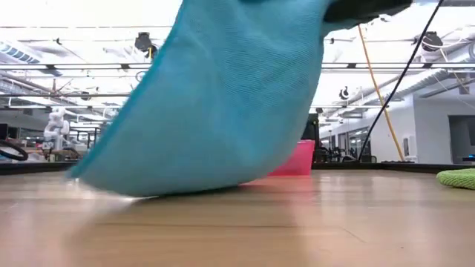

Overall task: Fold microfiber towels
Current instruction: Fold the blue microfiber cloth

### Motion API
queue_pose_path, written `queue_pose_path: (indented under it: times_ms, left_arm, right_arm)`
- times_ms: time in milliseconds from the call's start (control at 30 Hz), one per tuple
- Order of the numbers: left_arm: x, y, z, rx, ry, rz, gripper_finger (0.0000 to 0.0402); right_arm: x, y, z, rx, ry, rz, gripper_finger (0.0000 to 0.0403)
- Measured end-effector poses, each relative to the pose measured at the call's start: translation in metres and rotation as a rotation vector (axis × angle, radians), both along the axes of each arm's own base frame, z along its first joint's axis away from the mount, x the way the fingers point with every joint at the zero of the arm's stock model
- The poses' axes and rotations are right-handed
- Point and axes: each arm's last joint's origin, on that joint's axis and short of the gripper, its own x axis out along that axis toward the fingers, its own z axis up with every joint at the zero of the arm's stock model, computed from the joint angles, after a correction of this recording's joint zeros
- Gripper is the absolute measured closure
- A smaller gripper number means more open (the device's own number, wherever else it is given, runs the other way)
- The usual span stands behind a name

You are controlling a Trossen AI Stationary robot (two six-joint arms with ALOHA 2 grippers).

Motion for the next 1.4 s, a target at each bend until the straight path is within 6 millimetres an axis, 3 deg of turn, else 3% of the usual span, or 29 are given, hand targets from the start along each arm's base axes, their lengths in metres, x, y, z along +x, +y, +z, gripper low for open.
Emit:
queue_pose_path:
  times_ms: [333, 467, 633, 800, 1033, 1200, 1400]
  left_arm:
    - [-0.002, 0.078, 0.040, -0.001, 0.048, -0.055, 0.0394]
    - [-0.003, 0.087, 0.042, -0.129, 0.065, -0.097, 0.0398]
    - [0.001, 0.054, 0.026, -0.297, 0.124, -0.189, 0.0393]
    - [0.006, 0.010, -0.011, -0.303, 0.225, -0.207, 0.0398]
    - [0.002, -0.043, -0.054, -0.358, 0.257, -0.081, 0.0392]
    - [-0.008, -0.074, -0.077, -0.381, 0.233, 0.018, 0.0397]
    - [-0.014, -0.092, -0.097, -0.372, 0.173, 0.124, 0.0395]
  right_arm:
    - [0.006, -0.038, 0.054, -0.054, 0.149, -0.169, 0.0402]
    - [-0.001, -0.044, 0.069, -0.029, 0.219, -0.245, 0.0402]
    - [-0.001, -0.031, 0.057, 0.188, 0.299, -0.134, 0.0403]
    - [0.007, -0.006, 0.019, 0.299, 0.378, -0.030, 0.0403]
    - [0.021, 0.030, -0.023, 0.400, 0.424, 0.057, 0.0403]
    - [0.034, 0.049, -0.050, 0.403, 0.457, 0.115, 0.0403]
    - [0.043, 0.042, -0.064, 0.295, 0.469, 0.121, 0.0403]
